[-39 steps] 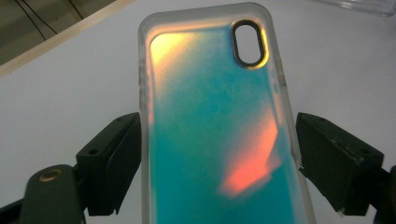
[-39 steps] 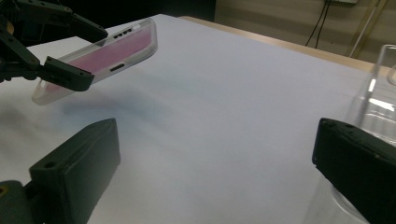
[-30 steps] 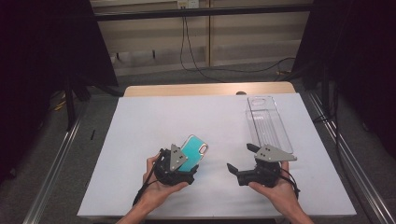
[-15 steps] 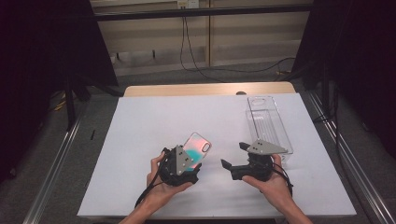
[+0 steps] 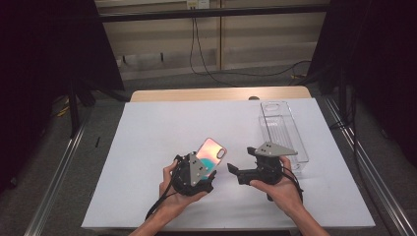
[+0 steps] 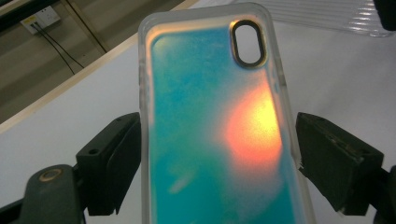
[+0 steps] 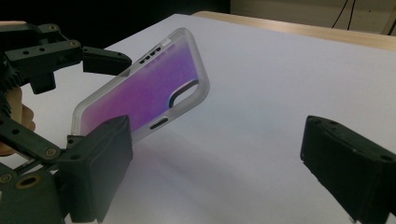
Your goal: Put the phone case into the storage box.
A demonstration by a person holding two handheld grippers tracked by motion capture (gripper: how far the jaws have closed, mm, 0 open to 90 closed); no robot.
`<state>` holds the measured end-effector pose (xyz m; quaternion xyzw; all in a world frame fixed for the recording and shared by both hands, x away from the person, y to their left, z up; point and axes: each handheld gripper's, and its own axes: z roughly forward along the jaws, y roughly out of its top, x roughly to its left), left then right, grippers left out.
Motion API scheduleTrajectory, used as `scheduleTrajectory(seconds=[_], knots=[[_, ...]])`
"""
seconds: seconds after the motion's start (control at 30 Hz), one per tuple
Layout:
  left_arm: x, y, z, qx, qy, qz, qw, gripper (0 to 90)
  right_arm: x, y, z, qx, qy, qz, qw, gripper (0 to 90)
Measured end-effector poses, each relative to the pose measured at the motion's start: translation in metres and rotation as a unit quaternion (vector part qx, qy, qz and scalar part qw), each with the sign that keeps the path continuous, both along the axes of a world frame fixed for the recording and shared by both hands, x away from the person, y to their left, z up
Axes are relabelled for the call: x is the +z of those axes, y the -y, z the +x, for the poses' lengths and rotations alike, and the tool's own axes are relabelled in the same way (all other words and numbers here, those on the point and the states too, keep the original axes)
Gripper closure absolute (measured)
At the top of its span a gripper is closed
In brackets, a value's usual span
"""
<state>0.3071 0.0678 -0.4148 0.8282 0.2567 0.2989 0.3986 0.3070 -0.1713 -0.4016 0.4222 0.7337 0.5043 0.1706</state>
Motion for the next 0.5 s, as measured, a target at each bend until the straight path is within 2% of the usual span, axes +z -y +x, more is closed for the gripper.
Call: scheduleTrajectory(seconds=[0.17, 0.3, 0.37, 0.5], knots=[[-0.001, 0.002, 0.000, 0.004, 0.008, -0.005, 0.9999, 16.9, 0.003, 0.000, 0.005, -0.001, -0.027, 0.013, 0.9995, 10.5], [0.000, 0.004, 0.000, 0.005, 0.014, -0.004, 0.9999, 16.9, 0.008, 0.003, 0.013, -0.001, -0.063, 0.003, 0.9980, 14.0], [0.000, 0.007, 0.001, 0.005, 0.020, -0.002, 0.9998, 16.9, 0.008, 0.004, 0.015, -0.006, -0.063, 0.005, 0.9980, 15.1], [-0.001, 0.010, 0.001, 0.001, 0.029, 0.005, 0.9996, 16.9, 0.008, 0.006, 0.019, -0.002, -0.088, 0.013, 0.9961, 17.3]])
